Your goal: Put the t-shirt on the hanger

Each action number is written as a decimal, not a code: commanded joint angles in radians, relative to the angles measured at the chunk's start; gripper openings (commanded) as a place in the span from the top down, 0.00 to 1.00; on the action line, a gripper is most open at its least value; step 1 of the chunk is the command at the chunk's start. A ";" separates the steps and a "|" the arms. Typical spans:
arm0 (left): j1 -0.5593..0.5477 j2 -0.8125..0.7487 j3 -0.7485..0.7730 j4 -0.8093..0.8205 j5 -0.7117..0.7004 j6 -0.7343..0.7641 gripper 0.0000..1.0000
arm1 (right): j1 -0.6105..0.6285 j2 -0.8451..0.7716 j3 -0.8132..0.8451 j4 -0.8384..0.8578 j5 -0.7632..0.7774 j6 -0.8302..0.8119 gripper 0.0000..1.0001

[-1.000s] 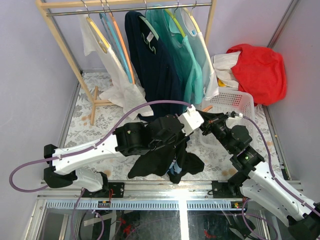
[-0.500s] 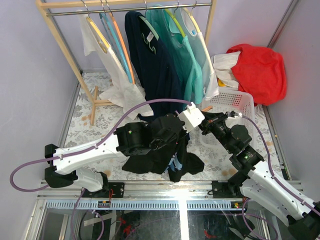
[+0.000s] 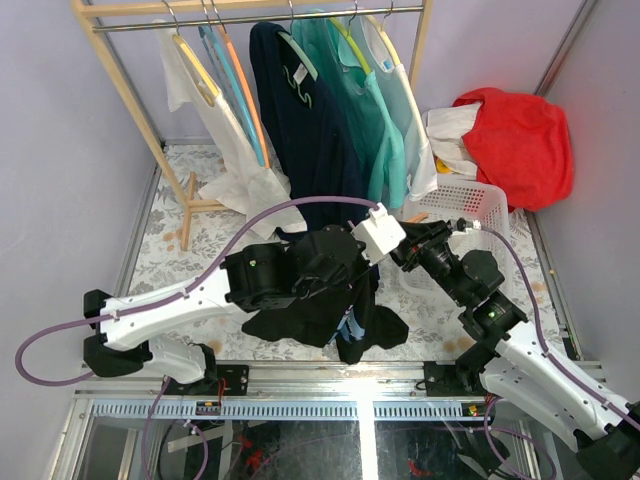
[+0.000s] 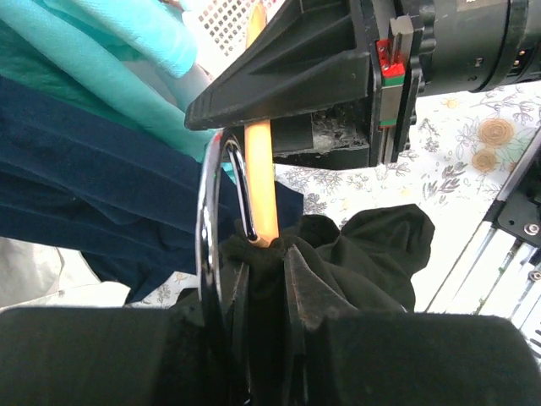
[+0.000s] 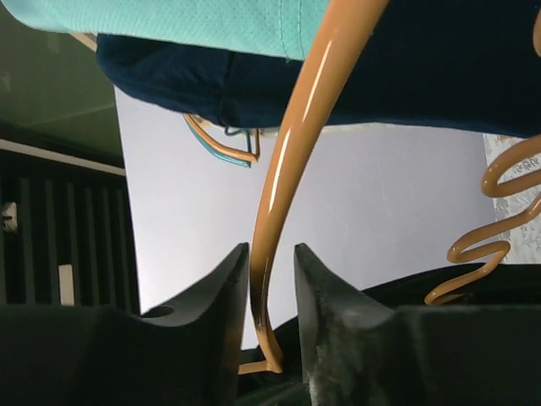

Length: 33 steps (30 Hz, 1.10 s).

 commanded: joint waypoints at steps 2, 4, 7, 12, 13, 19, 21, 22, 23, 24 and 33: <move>0.012 -0.065 0.031 0.009 0.059 0.015 1.00 | 0.007 -0.043 0.069 -0.024 -0.093 -0.134 0.53; 0.017 -0.087 0.032 -0.019 0.093 0.009 1.00 | 0.007 -0.061 0.090 -0.098 -0.108 -0.198 0.43; 0.020 -0.121 0.028 -0.053 0.118 0.002 1.00 | 0.007 -0.088 0.108 -0.208 -0.128 -0.285 0.30; 0.024 -0.175 0.024 -0.092 0.137 -0.006 1.00 | 0.006 -0.131 0.161 -0.391 -0.172 -0.461 0.16; 0.024 -0.182 0.025 -0.098 0.132 -0.007 1.00 | 0.006 -0.142 0.171 -0.420 -0.183 -0.496 0.15; 0.029 -0.224 0.020 -0.118 0.095 -0.011 1.00 | 0.007 -0.206 0.265 -0.690 -0.207 -0.758 0.20; 0.028 -0.234 0.022 -0.119 0.092 -0.011 1.00 | 0.007 -0.217 0.263 -0.750 -0.214 -0.808 0.28; 0.029 -0.240 0.023 -0.119 0.095 -0.011 1.00 | 0.006 -0.219 0.257 -0.770 -0.219 -0.826 0.32; 0.029 -0.246 0.025 -0.118 0.096 -0.009 1.00 | 0.007 -0.220 0.243 -0.775 -0.232 -0.838 0.33; 0.028 -0.251 0.026 -0.116 0.100 -0.007 1.00 | 0.007 -0.217 0.228 -0.768 -0.250 -0.845 0.34; 0.028 -0.273 0.062 -0.110 0.178 -0.011 1.00 | 0.007 -0.089 0.172 -0.628 -0.266 -0.885 0.36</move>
